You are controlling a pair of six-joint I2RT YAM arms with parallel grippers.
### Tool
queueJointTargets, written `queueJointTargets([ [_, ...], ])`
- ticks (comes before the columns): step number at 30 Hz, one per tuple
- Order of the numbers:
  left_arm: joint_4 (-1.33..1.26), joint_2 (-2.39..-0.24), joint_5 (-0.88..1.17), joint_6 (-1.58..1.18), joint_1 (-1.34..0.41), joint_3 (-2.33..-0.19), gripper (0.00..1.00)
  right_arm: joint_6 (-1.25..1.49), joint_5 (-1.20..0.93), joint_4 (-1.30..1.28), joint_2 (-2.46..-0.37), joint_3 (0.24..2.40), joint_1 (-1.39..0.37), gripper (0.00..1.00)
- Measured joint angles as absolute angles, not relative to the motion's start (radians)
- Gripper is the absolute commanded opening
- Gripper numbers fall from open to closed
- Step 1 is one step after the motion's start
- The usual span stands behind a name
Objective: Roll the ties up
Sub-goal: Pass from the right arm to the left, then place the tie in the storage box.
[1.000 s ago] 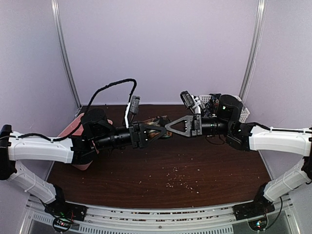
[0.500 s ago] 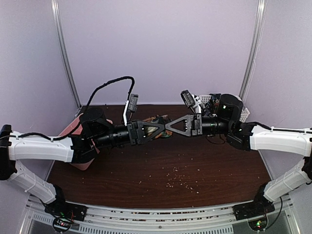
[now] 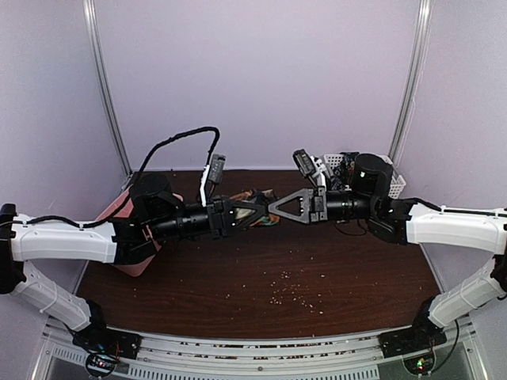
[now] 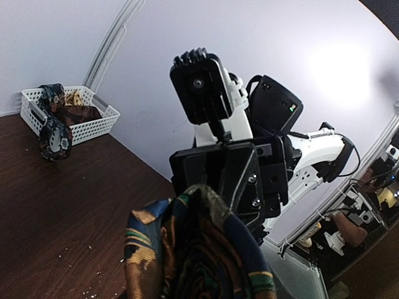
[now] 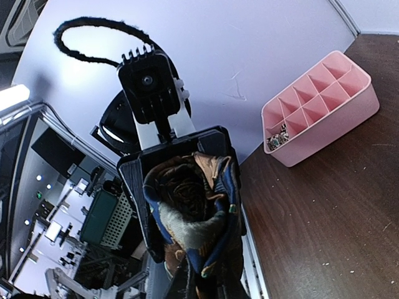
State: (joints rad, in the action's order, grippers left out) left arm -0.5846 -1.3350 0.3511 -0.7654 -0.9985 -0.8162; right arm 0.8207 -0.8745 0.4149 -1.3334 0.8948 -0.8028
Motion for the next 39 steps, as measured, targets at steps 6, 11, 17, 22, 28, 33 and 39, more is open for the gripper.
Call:
queueJointTargets([
  [6,-0.44,-1.295,0.353,-0.663,-0.986,-0.834,0.0,0.807,-0.874,0.381,-1.333,0.899,-0.802,0.69],
  [11,-0.228,-1.241,0.355,-0.547,-0.939,-0.864,0.0,0.782,-0.874,0.346,-1.33,0.902,-0.782,0.99],
  [17,0.2,-1.184,0.336,-0.365,-0.821,-1.019,0.0,0.733,-0.877,0.31,-1.316,0.898,-0.75,1.0],
  [22,0.581,-1.186,0.27,-0.195,-0.681,-1.19,0.0,0.673,-0.876,0.252,-1.313,0.897,-0.746,1.0],
  [28,0.953,-1.205,0.08,-0.01,-0.59,-1.345,0.0,0.664,-0.882,0.276,-1.314,0.891,-0.746,1.0],
  [33,1.11,-1.23,-0.008,0.108,-0.403,-1.355,0.0,0.725,-0.905,0.397,-1.337,0.861,-0.746,1.0],
  [39,1.175,-1.267,-0.041,0.218,-0.273,-1.309,0.0,0.768,-0.925,0.473,-1.36,0.839,-0.746,1.0],
])
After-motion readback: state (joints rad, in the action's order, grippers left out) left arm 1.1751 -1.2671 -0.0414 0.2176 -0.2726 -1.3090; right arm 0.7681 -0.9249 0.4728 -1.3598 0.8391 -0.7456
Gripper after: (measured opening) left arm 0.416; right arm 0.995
